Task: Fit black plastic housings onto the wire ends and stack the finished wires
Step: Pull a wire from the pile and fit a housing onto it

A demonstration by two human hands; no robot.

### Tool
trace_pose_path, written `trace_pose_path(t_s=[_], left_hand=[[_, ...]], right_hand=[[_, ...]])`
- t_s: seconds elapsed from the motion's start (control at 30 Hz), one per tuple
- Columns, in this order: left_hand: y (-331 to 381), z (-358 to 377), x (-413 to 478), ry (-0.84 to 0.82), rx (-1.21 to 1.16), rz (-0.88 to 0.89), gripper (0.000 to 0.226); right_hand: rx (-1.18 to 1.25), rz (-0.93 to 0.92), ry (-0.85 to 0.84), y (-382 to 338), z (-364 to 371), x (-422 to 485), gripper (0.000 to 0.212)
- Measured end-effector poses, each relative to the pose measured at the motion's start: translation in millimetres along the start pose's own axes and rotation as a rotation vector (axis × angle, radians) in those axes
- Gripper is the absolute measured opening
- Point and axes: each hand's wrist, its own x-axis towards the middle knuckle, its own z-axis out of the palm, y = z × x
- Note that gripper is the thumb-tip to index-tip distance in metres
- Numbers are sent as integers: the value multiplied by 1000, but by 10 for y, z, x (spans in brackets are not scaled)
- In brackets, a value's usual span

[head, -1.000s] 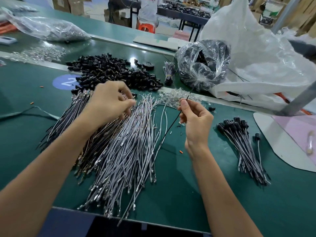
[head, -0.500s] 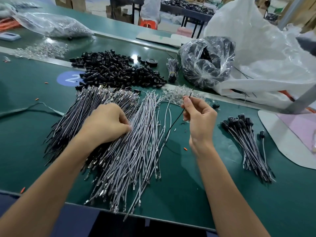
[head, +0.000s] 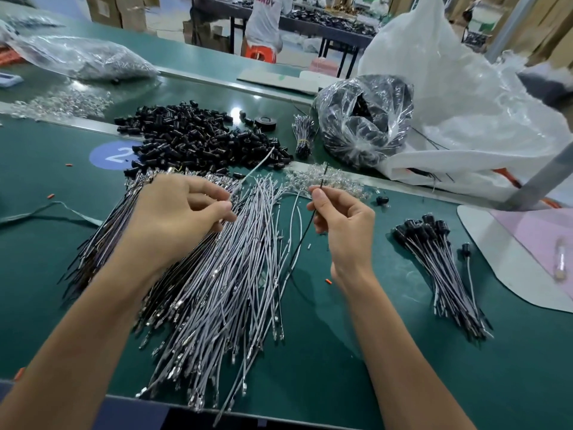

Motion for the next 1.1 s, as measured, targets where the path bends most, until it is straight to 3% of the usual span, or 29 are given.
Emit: trace_pose_path(t_s=[0.3, 0.47, 0.73, 1.0, 1.1], left_hand=[[104, 585, -316, -72, -22, 114, 12], [100, 722, -358, -31, -97, 93, 11], [37, 729, -371, -114, -35, 93, 17], [84, 687, -299, -337, 70, 103, 3], [193, 448, -92, -415, 108, 63, 7]], right_hand=[[211, 38, 25, -84, -51, 10, 12], [300, 54, 1, -114, -75, 27, 13], [309, 47, 21, -123, -82, 39, 16], [357, 62, 8, -134, -95, 37, 26], [303, -68, 81, -141, -115, 45, 16]])
